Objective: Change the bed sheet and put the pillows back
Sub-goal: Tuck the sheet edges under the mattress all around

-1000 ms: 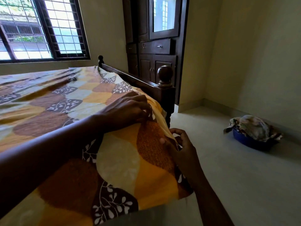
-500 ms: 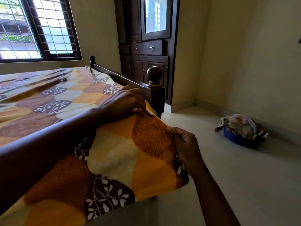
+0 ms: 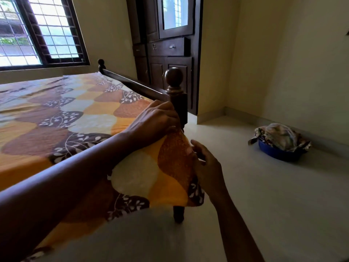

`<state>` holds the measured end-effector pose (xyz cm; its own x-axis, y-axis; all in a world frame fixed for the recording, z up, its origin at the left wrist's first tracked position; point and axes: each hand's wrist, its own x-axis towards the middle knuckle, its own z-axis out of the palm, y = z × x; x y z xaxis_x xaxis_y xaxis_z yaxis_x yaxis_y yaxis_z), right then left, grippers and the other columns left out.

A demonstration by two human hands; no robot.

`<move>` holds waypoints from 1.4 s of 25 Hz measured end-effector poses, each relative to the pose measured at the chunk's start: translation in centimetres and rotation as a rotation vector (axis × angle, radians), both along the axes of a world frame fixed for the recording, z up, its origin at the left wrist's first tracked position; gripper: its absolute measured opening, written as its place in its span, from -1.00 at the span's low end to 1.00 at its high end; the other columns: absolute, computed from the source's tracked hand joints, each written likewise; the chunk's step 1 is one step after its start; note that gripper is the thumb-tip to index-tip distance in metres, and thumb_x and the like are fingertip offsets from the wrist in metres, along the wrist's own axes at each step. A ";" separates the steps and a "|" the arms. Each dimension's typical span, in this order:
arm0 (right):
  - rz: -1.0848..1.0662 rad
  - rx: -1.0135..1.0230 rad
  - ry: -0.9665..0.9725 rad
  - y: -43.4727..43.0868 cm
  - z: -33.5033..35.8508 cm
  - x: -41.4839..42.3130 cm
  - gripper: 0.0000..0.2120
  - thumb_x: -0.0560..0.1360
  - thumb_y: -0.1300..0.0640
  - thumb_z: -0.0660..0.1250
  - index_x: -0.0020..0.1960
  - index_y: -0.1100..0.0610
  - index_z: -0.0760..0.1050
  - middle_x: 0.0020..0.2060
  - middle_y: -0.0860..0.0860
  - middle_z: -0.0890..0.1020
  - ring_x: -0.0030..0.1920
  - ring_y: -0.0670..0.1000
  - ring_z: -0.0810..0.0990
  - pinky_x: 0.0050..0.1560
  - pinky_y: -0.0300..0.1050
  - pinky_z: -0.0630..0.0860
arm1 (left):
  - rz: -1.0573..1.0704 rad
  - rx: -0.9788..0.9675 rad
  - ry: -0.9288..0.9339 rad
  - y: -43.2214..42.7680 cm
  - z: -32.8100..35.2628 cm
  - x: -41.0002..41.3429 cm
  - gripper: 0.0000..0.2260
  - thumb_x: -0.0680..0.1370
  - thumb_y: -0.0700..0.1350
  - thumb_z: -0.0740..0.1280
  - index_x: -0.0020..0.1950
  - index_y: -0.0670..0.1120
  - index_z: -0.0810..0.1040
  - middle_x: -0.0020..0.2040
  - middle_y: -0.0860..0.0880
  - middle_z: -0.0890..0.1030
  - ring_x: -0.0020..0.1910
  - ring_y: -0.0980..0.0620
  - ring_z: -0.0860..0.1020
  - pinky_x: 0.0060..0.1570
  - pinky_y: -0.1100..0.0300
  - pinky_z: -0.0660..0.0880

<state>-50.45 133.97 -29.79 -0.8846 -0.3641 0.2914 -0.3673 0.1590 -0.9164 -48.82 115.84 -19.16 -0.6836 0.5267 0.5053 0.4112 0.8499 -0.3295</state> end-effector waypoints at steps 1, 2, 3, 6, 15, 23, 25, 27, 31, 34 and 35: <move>0.022 -0.020 -0.022 -0.6 0.7 0.2 -0.52 0.51 -0.08 0.23 0.40 0.00 0.32 0.17 -0.09 0.49 0.17 -0.09 0.46 0.20 -0.13 0.43 | -0.010 -0.019 0.001 0.1 0.1 0.1 -0.70 0.51 0.03 0.14 -0.04 -0.01 0.65 -0.02 0.03 0.65 0.07 0.10 0.37 0.02 0.14 0.35; 0.034 -0.007 -0.040 -1.3 1.4 0.3 -0.48 0.50 -0.10 0.24 0.42 -0.01 0.29 0.17 -0.09 0.48 0.18 -0.09 0.44 0.23 -0.10 0.42 | -0.015 -0.031 0.002 0.2 0.2 0.1 -0.70 0.50 0.03 0.14 -0.04 -0.02 0.65 -0.02 0.03 0.65 0.07 0.10 0.35 0.01 0.14 0.34; 0.026 0.036 -0.026 -1.9 1.7 0.2 -0.50 0.51 -0.10 0.25 0.40 0.02 0.31 0.17 -0.06 0.50 0.15 -0.08 0.46 0.25 -0.09 0.42 | -0.022 -0.044 0.006 0.2 0.4 0.2 -0.71 0.50 0.02 0.17 -0.04 -0.03 0.65 -0.02 0.01 0.65 0.08 0.10 0.34 0.00 0.12 0.33; -0.037 0.069 0.060 -2.4 1.6 -0.5 -0.70 0.57 0.03 0.21 0.20 0.16 0.52 0.07 0.09 0.63 -0.07 -0.09 0.52 0.06 -0.22 0.48 | 0.022 -0.049 -0.123 0.4 0.7 0.0 -0.81 0.53 -0.07 0.26 0.09 -0.05 0.59 0.12 -0.05 0.60 0.19 0.09 0.32 0.12 0.07 0.36; 0.243 -0.126 -0.248 0.7 3.7 -1.4 -0.73 0.53 0.05 0.26 0.23 0.01 0.44 0.07 -0.01 0.58 0.10 0.00 0.56 0.06 -0.14 0.53 | 0.265 -0.224 -0.413 2.5 1.2 -1.1 -0.72 0.62 0.02 0.10 0.28 0.03 0.43 0.25 0.03 0.44 0.31 0.05 0.23 0.34 0.18 -0.07; -0.181 -0.074 0.116 0.4 1.8 -2.8 -0.73 0.57 0.12 0.23 0.22 0.15 0.53 0.12 0.02 0.61 0.11 -0.03 0.54 0.11 -0.24 0.40 | 0.219 -0.114 -0.190 3.3 0.7 -1.7 -0.79 0.56 -0.06 0.25 0.17 0.00 0.55 0.22 -0.05 0.46 0.30 -0.15 0.24 0.31 -0.09 0.12; -0.169 -0.076 0.022 -0.4 -0.3 -2.9 -0.74 0.57 0.13 0.24 0.21 0.17 0.55 0.13 0.09 0.62 0.13 0.05 0.57 0.13 -0.20 0.44 | 0.235 -0.172 -0.142 3.9 -1.3 -1.5 -0.78 0.53 -0.09 0.30 0.17 0.01 0.57 0.23 -0.07 0.49 0.34 -0.18 0.28 0.37 -0.19 0.04; -0.125 -0.135 -0.077 -0.8 -1.4 -3.0 -0.75 0.56 0.16 0.25 0.19 0.18 0.55 0.11 0.11 0.63 0.12 0.06 0.57 0.16 -0.10 0.50 | 0.251 0.068 -0.073 5.0 -3.4 0.1 -0.75 0.53 -0.07 0.31 0.21 0.02 0.56 0.26 -0.06 0.49 0.35 -0.15 0.29 0.38 -0.14 0.06; 0.091 -0.181 -0.113 0.4 -2.2 -3.4 -0.71 0.55 0.22 0.25 0.25 0.24 0.49 0.13 0.09 0.59 0.10 -0.01 0.56 0.01 -0.38 0.51 | 0.208 0.904 -0.082 9.0 -8.1 6.0 -0.85 0.57 -0.11 0.27 0.07 -0.09 0.60 -0.03 0.01 0.59 -0.03 0.08 0.50 -0.12 0.30 0.42; 0.266 -0.186 -0.191 1.5 -3.3 -3.9 -0.69 0.55 0.22 0.23 0.29 0.22 0.45 0.12 0.05 0.59 0.02 -0.07 0.60 0.08 -0.26 0.54 | 0.354 1.675 -0.443 10.7 -11.7 7.9 -0.75 0.61 -0.05 0.17 -0.16 -0.09 0.56 -0.28 0.00 0.56 -0.34 0.10 0.52 -0.38 0.32 0.45; 0.296 -0.162 -0.231 1.7 -3.9 -4.0 -0.69 0.56 0.22 0.22 0.28 0.22 0.46 0.12 0.08 0.60 0.01 -0.05 0.61 0.10 -0.21 0.55 | 0.406 1.917 -0.623 10.9 -12.8 8.3 -0.70 0.62 -0.02 0.13 -0.19 -0.11 0.52 -0.30 -0.05 0.54 -0.37 0.07 0.51 -0.42 0.33 0.45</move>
